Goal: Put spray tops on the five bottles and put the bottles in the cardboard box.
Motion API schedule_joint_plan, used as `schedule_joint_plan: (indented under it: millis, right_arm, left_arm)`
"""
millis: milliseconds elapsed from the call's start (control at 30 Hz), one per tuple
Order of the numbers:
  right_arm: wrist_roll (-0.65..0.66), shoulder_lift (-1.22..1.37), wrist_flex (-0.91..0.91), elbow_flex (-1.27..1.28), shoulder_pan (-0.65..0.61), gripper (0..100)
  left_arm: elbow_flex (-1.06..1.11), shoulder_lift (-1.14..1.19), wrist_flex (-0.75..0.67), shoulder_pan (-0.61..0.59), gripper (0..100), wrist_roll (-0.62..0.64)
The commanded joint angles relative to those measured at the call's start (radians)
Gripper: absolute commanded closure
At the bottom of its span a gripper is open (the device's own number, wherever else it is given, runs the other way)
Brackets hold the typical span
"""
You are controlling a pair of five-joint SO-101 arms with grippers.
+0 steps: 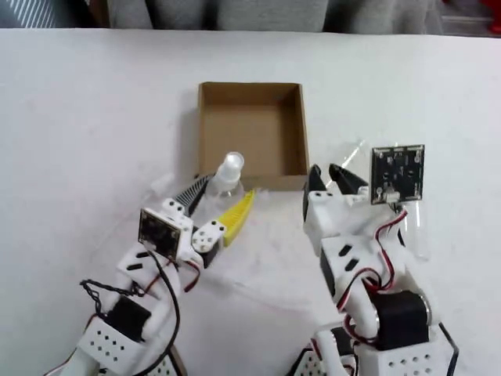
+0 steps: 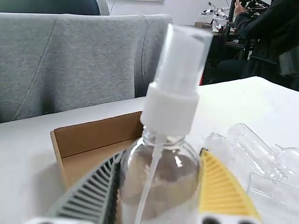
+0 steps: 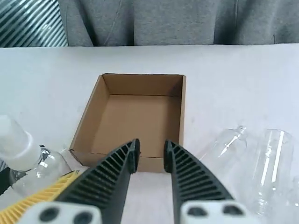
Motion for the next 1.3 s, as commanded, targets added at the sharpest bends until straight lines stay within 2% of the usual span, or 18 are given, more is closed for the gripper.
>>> schedule_joint_plan:
  millis: [0,233,367,533,700,967,1267]
  right_arm:
    - [0.006,-0.101,-0.028,0.034,-0.001,92.8]
    - [0.035,-0.254,-0.125,0.160,0.001,92.8]
    - [0.092,-0.263,-0.124,0.201,0.007,92.8]
    - [0.098,-0.271,-0.124,0.256,0.008,92.8]
    - [0.098,-0.271,-0.124,0.342,0.018,92.8]
    - [0.100,-0.271,-0.277,0.535,0.231,92.8]
    - [0.092,-0.271,-0.479,0.761,0.369,93.2]
  left_arm:
    - [-0.005,-0.016,0.002,0.010,89,-0.005]
    - [-0.005,-0.016,0.002,0.010,89,-0.005]
    - [-0.005,-0.016,0.002,0.010,89,-0.005]
    - [-0.005,-0.016,0.000,0.010,89,-0.005]
    - [-0.005,-0.019,-0.020,-0.050,89,-0.006]
    - [-0.020,-0.019,-0.180,-0.088,89,-0.005]
    - [-0.253,-0.008,-0.190,-0.170,89,0.000]
